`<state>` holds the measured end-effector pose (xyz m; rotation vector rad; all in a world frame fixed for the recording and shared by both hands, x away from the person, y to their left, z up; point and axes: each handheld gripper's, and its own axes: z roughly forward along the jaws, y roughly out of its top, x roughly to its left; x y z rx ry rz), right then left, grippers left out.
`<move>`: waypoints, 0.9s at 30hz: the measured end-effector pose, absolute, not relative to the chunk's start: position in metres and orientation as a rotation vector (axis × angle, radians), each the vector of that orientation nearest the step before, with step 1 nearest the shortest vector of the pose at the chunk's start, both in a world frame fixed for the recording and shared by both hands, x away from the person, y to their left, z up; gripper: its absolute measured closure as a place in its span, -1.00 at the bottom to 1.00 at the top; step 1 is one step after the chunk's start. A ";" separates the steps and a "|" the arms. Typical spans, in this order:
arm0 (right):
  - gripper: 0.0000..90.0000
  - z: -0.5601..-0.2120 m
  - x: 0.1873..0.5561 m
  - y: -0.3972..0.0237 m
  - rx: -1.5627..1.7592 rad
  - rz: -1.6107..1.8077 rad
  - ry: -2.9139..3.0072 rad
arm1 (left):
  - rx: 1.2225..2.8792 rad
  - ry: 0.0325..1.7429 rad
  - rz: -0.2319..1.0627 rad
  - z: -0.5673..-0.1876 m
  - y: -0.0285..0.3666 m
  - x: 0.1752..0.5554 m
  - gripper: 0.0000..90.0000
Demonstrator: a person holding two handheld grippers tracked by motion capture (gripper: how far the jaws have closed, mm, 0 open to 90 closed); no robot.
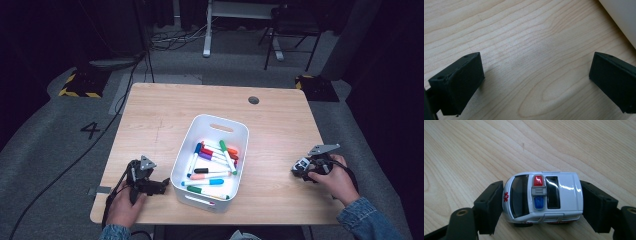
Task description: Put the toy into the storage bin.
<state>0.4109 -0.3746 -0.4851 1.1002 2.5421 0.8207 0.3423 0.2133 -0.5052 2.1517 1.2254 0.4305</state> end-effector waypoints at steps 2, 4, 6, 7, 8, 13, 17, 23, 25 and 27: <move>-0.43 -0.486 0.411 -0.375 1.092 0.825 2.537 | 2.152 1.225 0.430 -0.505 0.213 0.342 -1.00; -0.43 -0.485 0.411 -0.375 1.097 0.821 2.537 | 2.152 1.225 0.430 -0.505 0.213 0.342 -1.00; -0.43 -0.484 0.412 -0.373 1.098 0.808 2.543 | 2.152 1.225 0.431 -0.505 0.213 0.342 -1.00; -0.43 -0.483 0.412 -0.373 1.097 0.799 2.545 | 2.151 1.226 0.431 -0.505 0.213 0.342 -1.00; -0.43 -0.483 0.413 -0.373 1.073 0.792 2.545 | 2.152 1.225 0.430 -0.505 0.213 0.342 -1.00; -0.43 -0.472 0.411 -0.368 1.086 0.817 2.549 | 2.152 1.225 0.430 -0.505 0.213 0.342 -1.00; -0.43 -0.459 0.410 -0.364 1.070 0.835 2.549 | 2.152 1.225 0.430 -0.505 0.213 0.342 -1.00; -0.43 -0.435 0.409 -0.357 1.055 0.885 2.544 | 2.151 1.225 0.429 -0.505 0.213 0.342 -1.00; -0.43 -0.428 0.409 -0.355 1.037 0.889 2.539 | 2.152 1.225 0.427 -0.505 0.213 0.342 -1.00; -0.43 -0.420 0.408 -0.352 1.035 0.898 2.540 | 2.152 1.225 0.430 -0.505 0.213 0.342 -1.00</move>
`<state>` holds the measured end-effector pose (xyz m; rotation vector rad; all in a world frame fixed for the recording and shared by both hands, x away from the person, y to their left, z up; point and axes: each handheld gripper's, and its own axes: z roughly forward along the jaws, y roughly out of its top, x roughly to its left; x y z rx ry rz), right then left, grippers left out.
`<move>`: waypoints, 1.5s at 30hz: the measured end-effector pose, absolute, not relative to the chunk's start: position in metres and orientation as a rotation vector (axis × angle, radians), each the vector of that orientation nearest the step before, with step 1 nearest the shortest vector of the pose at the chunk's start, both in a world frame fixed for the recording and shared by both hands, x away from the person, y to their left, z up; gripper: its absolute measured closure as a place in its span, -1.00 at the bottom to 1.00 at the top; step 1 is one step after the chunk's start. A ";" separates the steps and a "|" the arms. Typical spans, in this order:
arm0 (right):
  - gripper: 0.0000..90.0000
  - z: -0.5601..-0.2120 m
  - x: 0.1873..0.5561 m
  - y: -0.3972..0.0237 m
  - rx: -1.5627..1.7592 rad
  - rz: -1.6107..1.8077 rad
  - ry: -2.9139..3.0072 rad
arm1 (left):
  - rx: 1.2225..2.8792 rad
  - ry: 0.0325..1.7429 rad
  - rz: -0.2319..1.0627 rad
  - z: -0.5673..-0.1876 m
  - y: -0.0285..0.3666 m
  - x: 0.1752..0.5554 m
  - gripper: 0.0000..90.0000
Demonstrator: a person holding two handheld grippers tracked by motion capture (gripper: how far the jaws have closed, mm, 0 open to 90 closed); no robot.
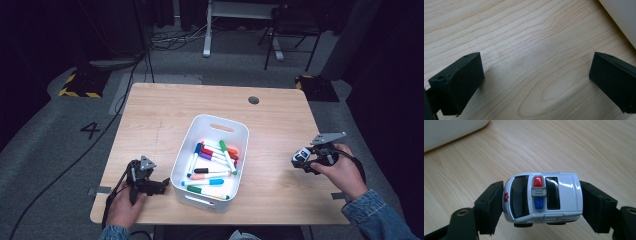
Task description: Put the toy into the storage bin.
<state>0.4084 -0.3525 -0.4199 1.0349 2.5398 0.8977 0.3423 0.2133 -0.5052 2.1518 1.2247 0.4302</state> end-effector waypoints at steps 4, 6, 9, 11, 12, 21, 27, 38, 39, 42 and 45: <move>-0.43 -0.406 0.408 -0.348 1.010 0.922 2.540 | 2.152 1.225 0.429 -0.505 0.213 0.342 -1.00; -0.43 -0.399 0.408 -0.344 0.997 0.936 2.535 | 2.152 1.225 0.427 -0.505 0.213 0.342 -1.00; -0.43 -0.389 0.408 -0.338 0.983 0.959 2.535 | 2.152 1.224 0.426 -0.505 0.213 0.342 -1.00; -0.43 -0.382 0.408 -0.335 0.953 0.961 2.536 | 2.150 1.226 0.427 -0.505 0.213 0.342 -1.00; -0.43 -0.378 0.408 -0.333 0.945 0.965 2.540 | 2.151 1.226 0.426 -0.505 0.213 0.342 -1.00; -0.43 -0.350 0.414 -0.305 0.875 1.034 2.542 | 2.150 1.226 0.419 -0.505 0.213 0.342 -1.00; -0.43 -0.334 0.416 -0.286 0.826 1.061 2.550 | 2.149 1.228 0.423 -0.505 0.213 0.342 -1.00; -0.43 -0.316 0.421 -0.249 0.724 1.075 2.586 | 2.150 1.227 0.423 -0.505 0.213 0.342 -1.00; -0.43 -0.315 0.421 -0.245 0.723 1.085 2.589 | 2.150 1.226 0.427 -0.505 0.213 0.342 -1.00; -0.43 -0.312 0.422 -0.234 0.693 1.082 2.598 | 2.152 1.225 0.427 -0.505 0.213 0.342 -1.00; -0.43 -0.311 0.422 -0.222 0.669 1.099 2.606 | 2.151 1.226 0.423 -0.505 0.213 0.342 -1.00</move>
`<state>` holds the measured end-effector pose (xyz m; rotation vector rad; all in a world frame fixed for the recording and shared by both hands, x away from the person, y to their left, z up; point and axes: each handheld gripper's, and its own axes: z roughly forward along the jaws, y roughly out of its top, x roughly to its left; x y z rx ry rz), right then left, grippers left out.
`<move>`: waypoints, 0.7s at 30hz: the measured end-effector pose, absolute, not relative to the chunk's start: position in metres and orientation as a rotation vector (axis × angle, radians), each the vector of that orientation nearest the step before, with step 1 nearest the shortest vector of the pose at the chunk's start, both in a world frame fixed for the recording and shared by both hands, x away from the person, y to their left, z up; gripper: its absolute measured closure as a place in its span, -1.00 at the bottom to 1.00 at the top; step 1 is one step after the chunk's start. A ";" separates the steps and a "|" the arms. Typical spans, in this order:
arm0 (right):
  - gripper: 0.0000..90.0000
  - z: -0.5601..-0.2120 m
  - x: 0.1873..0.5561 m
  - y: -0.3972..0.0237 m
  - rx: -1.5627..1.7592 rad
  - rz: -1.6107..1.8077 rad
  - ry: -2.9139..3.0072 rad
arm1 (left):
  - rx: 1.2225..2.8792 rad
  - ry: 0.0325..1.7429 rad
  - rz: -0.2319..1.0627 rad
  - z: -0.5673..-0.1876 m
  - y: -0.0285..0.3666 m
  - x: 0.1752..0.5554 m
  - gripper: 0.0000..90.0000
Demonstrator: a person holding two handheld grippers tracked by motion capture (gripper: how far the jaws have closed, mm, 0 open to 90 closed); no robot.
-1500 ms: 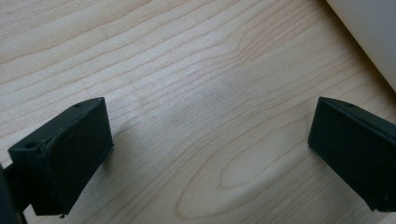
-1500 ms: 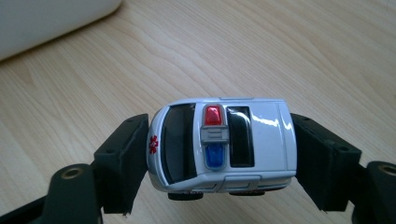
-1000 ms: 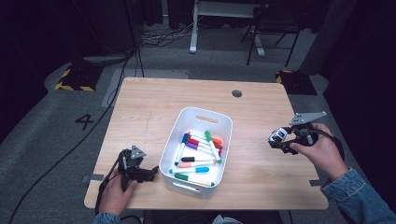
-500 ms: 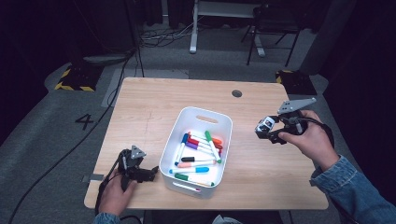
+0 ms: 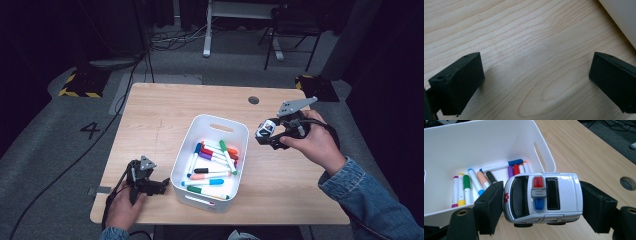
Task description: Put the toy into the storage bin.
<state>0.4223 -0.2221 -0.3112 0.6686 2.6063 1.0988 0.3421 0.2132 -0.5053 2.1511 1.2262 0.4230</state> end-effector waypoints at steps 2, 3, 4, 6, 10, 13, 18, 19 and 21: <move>-0.43 -0.311 0.423 -0.214 0.652 1.107 2.613 | 2.151 1.226 0.427 -0.505 0.213 0.342 -1.00; -0.43 -0.312 0.423 -0.210 0.642 1.110 2.619 | 2.151 1.225 0.429 -0.505 0.213 0.342 -1.00; -0.43 -0.312 0.424 -0.206 0.634 1.110 2.623 | 2.151 1.226 0.427 -0.505 0.213 0.342 -1.00; -0.43 -0.313 0.424 -0.198 0.623 1.113 2.630 | 2.151 1.225 0.427 -0.505 0.213 0.342 -1.00; -0.43 -0.316 0.427 -0.183 0.601 1.115 2.652 | 2.151 1.225 0.428 -0.505 0.213 0.342 -1.00; -0.43 -0.319 0.428 -0.173 0.582 1.120 2.669 | 2.151 1.226 0.427 -0.505 0.213 0.342 -1.00; -0.43 -0.327 0.430 -0.157 0.564 1.123 2.694 | 2.151 1.226 0.428 -0.505 0.213 0.342 -1.00; -0.43 -0.330 0.430 -0.155 0.558 1.119 2.700 | 2.151 1.226 0.431 -0.505 0.213 0.342 -1.00; -0.43 -0.335 0.431 -0.151 0.551 1.104 2.711 | 2.152 1.225 0.428 -0.505 0.213 0.342 -1.00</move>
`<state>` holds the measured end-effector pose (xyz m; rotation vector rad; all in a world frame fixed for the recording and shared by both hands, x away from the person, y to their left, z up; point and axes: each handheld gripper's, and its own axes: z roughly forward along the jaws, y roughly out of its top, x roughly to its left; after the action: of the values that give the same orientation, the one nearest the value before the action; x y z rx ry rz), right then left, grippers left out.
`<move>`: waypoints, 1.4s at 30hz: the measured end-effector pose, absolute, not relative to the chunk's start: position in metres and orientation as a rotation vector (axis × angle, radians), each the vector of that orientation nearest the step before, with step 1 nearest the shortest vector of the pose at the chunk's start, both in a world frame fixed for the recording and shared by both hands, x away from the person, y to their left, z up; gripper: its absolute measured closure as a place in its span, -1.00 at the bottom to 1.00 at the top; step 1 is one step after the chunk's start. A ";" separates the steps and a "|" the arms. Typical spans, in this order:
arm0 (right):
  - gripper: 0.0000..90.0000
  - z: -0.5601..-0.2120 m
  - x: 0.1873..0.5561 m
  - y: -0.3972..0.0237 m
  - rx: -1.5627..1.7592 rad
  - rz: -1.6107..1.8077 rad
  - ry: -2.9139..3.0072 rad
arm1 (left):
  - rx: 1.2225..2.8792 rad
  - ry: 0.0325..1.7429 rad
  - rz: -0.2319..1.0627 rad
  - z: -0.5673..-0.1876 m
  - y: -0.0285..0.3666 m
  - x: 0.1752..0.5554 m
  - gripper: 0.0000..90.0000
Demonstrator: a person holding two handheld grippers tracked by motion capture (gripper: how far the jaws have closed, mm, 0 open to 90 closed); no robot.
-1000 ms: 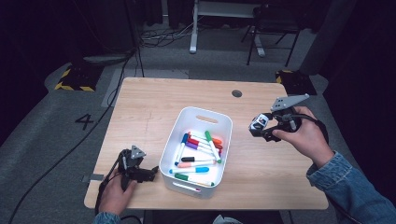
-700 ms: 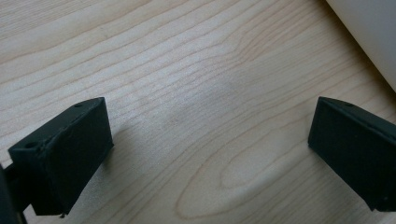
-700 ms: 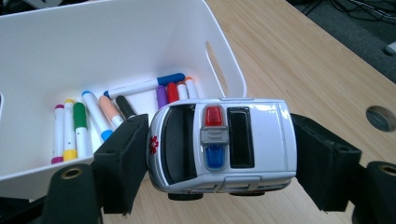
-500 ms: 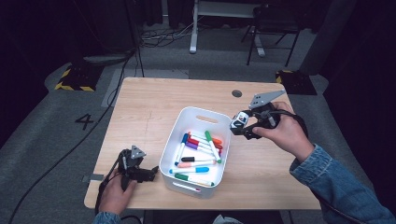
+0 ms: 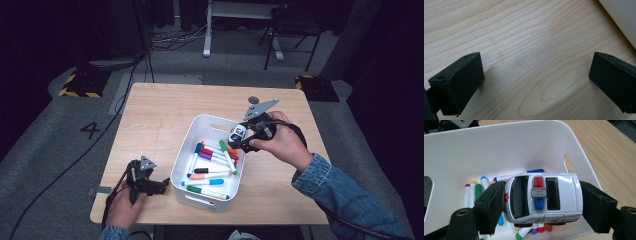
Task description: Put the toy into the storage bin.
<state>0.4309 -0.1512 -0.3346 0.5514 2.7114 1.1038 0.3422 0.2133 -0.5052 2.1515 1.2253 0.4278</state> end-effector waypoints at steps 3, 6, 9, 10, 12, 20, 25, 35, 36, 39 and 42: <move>-0.43 -0.341 0.432 -0.148 0.540 1.079 2.729 | 2.152 1.225 0.430 -0.505 0.213 0.342 -1.00; -0.43 -0.346 0.432 -0.147 0.536 1.050 2.742 | 2.152 1.225 0.431 -0.505 0.213 0.342 -1.00; -0.43 -0.351 0.432 -0.147 0.534 1.016 2.754 | 2.152 1.225 0.427 -0.505 0.213 0.342 -1.00; -0.43 -0.353 0.432 -0.146 0.529 1.010 2.757 | 2.152 1.224 0.427 -0.505 0.213 0.342 -1.00; -0.43 -0.357 0.431 -0.146 0.527 0.988 2.771 | 2.152 1.225 0.427 -0.505 0.213 0.342 -1.00; -0.43 -0.368 0.429 -0.140 0.500 0.887 2.822 | 2.152 1.225 0.430 -0.505 0.213 0.342 -1.00; -0.43 -0.371 0.429 -0.136 0.466 0.834 2.849 | 2.152 1.225 0.430 -0.505 0.213 0.342 -1.00; -0.46 -0.371 0.425 -0.132 0.443 0.766 2.895 | 2.152 1.225 0.430 -0.505 0.213 0.342 -1.00; -0.46 -0.370 0.425 -0.132 0.441 0.775 2.888 | 2.152 1.224 0.426 -0.505 0.213 0.342 -1.00; -0.45 -0.366 0.425 -0.135 0.430 0.833 2.865 | 2.152 1.224 0.426 -0.505 0.213 0.342 -1.00; -0.44 -0.360 0.424 -0.138 0.448 0.865 2.849 | 2.152 1.224 0.426 -0.505 0.213 0.342 -1.00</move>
<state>0.4238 -0.1383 -0.3602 0.4484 2.8488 0.8649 0.3422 0.2132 -0.5053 2.1522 1.2236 0.4259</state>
